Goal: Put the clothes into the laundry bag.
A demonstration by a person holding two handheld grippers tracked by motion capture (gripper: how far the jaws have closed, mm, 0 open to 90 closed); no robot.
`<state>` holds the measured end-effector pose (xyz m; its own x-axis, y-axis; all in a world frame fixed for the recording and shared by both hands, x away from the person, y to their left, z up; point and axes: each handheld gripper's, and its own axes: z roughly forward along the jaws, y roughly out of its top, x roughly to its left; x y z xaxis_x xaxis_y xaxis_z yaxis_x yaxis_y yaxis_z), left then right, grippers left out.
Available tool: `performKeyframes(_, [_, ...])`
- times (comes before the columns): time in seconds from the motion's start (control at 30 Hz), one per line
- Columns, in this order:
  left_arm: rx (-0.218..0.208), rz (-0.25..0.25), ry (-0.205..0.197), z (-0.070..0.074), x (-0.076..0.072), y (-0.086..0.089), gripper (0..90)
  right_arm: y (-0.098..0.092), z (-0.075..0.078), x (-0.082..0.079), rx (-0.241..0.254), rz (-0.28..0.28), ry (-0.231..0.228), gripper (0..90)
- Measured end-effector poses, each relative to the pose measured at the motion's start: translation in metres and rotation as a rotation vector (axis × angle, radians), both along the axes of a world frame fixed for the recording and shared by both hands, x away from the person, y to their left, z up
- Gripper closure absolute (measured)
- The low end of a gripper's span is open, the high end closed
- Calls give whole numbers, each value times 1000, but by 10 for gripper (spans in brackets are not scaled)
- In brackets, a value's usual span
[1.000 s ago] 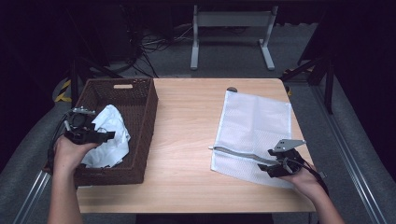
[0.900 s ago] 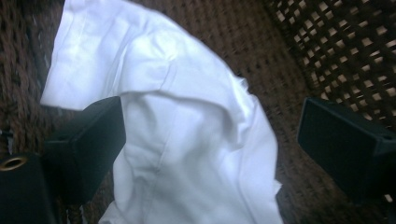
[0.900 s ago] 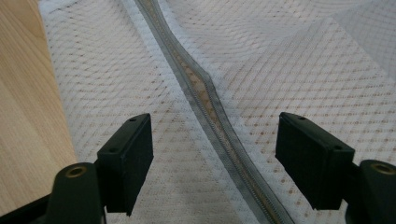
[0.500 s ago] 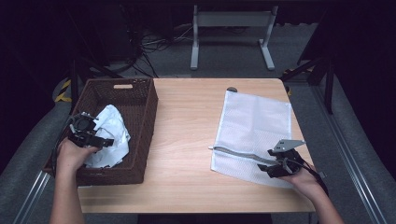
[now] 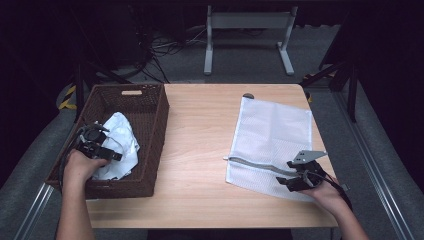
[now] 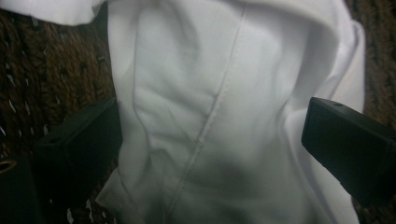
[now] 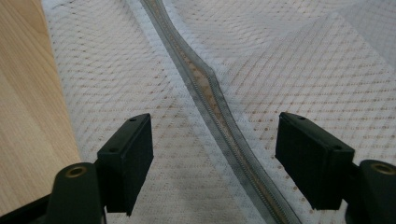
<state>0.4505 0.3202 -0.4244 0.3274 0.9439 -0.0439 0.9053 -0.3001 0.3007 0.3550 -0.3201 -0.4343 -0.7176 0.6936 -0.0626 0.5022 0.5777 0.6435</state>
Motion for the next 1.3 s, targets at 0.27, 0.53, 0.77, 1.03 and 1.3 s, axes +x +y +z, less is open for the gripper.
performKeyframes(0.27, [15, -13, 45, -6, 1, -2, 93, 0, 0, 0, -1, 0, 1, 283])
performKeyframes(0.53, [-15, -54, 98, -9, 2, -6, 253, 0, 0, 0, -3, 8, 3, 286])
performKeyframes(0.77, [-71, -101, 109, -2, 1, -8, 611, 1, -1, 0, -6, 12, 5, 289])
performKeyframes(1.03, [-107, -91, 73, 7, 0, -7, 747, 0, -1, 0, -6, 14, 4, 292])
performKeyframes(1.3, [-149, -87, -11, 20, -3, -4, 751, 0, -1, 0, -7, 17, 6, 295])
